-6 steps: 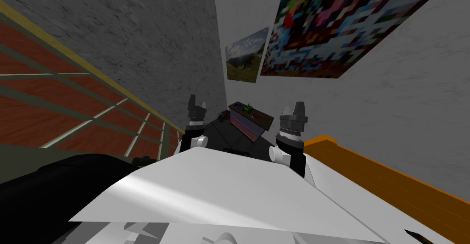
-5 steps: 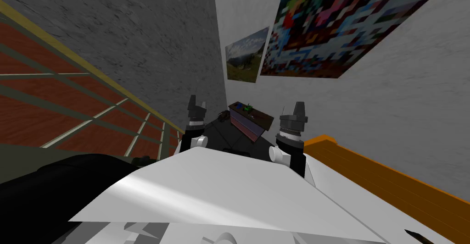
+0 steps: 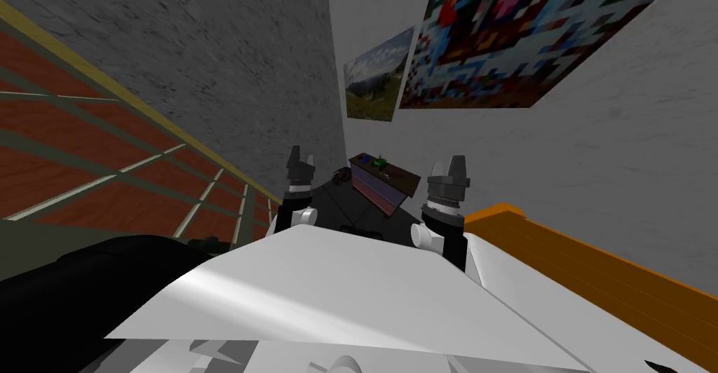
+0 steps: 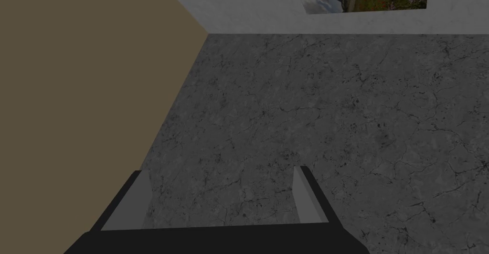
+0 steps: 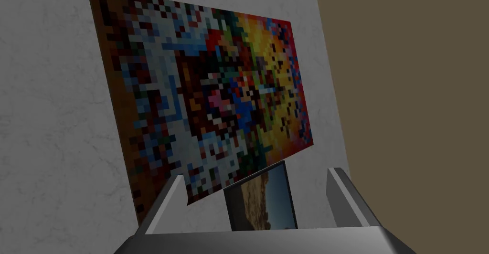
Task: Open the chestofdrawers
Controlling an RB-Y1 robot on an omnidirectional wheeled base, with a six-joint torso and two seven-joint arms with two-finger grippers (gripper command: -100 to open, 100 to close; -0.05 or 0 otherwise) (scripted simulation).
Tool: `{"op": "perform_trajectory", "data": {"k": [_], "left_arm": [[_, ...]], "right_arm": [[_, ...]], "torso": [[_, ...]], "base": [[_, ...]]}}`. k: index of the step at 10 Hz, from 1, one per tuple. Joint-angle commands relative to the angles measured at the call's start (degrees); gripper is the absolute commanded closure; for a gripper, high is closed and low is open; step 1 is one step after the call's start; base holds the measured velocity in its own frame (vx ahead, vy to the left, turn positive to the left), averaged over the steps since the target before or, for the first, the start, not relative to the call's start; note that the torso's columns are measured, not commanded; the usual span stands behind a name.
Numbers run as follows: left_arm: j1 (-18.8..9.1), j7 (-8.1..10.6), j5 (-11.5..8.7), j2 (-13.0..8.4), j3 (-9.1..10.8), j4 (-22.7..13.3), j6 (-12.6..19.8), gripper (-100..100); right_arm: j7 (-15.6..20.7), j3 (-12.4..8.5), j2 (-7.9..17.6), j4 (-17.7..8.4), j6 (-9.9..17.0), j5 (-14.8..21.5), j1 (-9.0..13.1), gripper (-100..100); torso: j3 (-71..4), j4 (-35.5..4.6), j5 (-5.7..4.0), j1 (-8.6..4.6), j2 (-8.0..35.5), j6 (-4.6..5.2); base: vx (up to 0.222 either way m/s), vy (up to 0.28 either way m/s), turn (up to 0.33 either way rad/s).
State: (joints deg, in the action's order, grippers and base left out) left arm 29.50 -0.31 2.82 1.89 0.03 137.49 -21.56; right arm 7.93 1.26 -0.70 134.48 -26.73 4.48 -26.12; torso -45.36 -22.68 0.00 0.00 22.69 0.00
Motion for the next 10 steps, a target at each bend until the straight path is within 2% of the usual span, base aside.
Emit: {"op": "perform_trajectory", "data": {"k": [1,3,4,6,10], "left_arm": [[0.0,0.0,0.0,0.0,0.0,0.0,0.0,0],[0.0,0.0,0.0,0.0,0.0,0.0,0.0,0],[0.0,0.0,0.0,0.0,0.0,0.0,0.0,0],[0.01,0.0,0.0,0.0,0.0,-0.02,0.01,0],[0.01,0.0,0.0,0.01,-0.01,-0.03,0.01,0]], "right_arm": [[0.0,0.0,0.0,0.0,0.0,0.0,0.0,0],[0.0,0.0,0.0,0.0,0.0,0.0,0.0,0],[1.23,0.91,2.47,-1.68,-0.06,1.25,1.0,-100],[3.04,2.21,4.61,-4.1,-0.11,3.07,2.46,-100],[8.59,6.01,7.92,-11.32,-0.15,8.48,6.91,-100]], "torso": [[-8.45,-4.23,0.0,0.0,4.24,0.0],[-25.37,-12.69,0.0,0.0,12.7,0.0],[-33.83,-16.92,0.0,0.0,16.93,0.0],[-38.9,-19.36,0.03,0.11,19.38,-0.01],[-39.22,-19.59,0.0,-0.01,19.57,0.0]], "base": [[0.0,0.0,0.0],[0.0,0.0,0.0],[0.006,0.023,0.015],[-0.001,0.045,0.018],[0.004,0.065,0.023]]}}
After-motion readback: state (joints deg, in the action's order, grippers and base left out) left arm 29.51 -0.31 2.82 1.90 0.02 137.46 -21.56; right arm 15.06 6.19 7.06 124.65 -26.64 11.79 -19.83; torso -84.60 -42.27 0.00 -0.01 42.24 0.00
